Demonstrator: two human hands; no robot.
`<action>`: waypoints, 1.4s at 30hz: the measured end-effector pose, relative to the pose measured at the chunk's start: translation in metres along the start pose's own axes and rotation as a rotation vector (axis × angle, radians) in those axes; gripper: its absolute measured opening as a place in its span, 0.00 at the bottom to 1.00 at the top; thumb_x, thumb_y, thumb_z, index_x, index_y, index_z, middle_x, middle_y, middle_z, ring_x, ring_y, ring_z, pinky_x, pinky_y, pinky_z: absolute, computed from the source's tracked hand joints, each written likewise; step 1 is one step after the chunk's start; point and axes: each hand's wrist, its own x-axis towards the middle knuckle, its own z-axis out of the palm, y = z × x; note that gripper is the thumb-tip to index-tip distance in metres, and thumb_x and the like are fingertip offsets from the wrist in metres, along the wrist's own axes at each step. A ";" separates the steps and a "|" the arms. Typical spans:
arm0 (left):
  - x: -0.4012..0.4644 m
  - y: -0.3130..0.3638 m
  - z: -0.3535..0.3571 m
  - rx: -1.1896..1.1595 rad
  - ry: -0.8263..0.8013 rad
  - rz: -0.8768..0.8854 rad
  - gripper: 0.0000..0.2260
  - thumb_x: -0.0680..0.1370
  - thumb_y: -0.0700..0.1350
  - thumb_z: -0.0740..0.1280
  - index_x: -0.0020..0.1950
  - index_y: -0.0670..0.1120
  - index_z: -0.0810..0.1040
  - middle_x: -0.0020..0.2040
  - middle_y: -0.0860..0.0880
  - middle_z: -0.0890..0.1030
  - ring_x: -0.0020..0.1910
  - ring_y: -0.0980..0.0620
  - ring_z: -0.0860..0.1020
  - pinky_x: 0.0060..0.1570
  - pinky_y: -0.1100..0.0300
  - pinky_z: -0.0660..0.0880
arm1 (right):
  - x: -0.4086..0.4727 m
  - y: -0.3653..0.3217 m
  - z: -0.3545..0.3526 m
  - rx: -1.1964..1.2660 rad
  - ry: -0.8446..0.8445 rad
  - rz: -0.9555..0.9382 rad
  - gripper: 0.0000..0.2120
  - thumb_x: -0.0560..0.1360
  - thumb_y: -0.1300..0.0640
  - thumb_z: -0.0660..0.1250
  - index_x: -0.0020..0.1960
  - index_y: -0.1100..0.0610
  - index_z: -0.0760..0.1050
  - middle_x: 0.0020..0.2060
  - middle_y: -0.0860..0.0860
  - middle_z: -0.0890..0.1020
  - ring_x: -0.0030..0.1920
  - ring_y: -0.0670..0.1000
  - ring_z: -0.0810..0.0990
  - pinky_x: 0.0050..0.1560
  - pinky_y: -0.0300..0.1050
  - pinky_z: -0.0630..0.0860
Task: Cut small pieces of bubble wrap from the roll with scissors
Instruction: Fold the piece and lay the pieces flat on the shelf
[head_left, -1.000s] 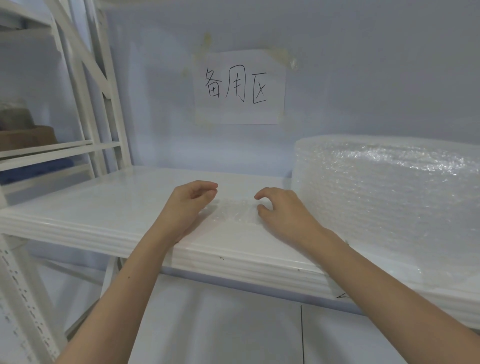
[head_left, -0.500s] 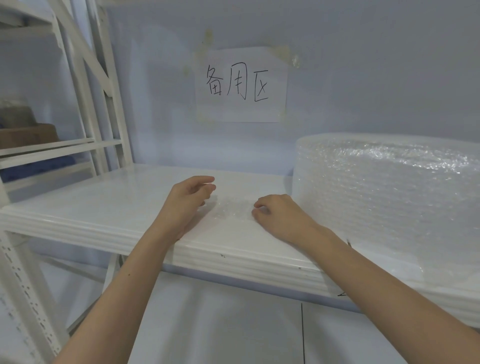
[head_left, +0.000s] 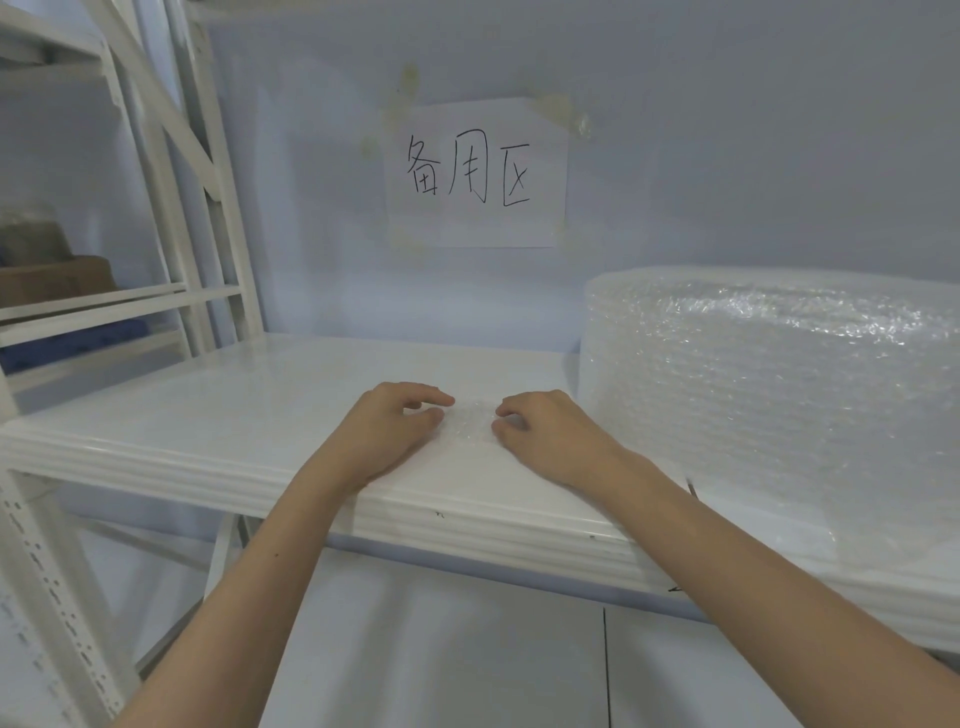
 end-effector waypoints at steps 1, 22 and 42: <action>0.000 0.001 0.000 0.027 -0.006 0.001 0.11 0.80 0.46 0.64 0.59 0.54 0.83 0.64 0.56 0.79 0.58 0.59 0.74 0.57 0.63 0.66 | -0.001 0.000 0.000 0.003 0.001 -0.001 0.18 0.79 0.50 0.59 0.65 0.57 0.77 0.64 0.53 0.79 0.66 0.55 0.73 0.64 0.50 0.71; 0.010 -0.002 0.009 0.105 -0.160 -0.110 0.24 0.81 0.63 0.50 0.67 0.56 0.77 0.71 0.53 0.75 0.67 0.50 0.72 0.59 0.58 0.64 | -0.007 -0.003 0.000 0.036 0.051 -0.038 0.20 0.79 0.49 0.53 0.31 0.56 0.65 0.30 0.51 0.74 0.36 0.56 0.74 0.36 0.48 0.70; 0.009 -0.002 0.008 -0.028 -0.112 -0.099 0.24 0.82 0.64 0.46 0.72 0.61 0.70 0.76 0.57 0.67 0.75 0.54 0.63 0.63 0.61 0.56 | -0.007 -0.002 0.000 0.074 0.063 -0.054 0.21 0.79 0.48 0.52 0.43 0.59 0.78 0.57 0.58 0.81 0.57 0.59 0.78 0.58 0.53 0.75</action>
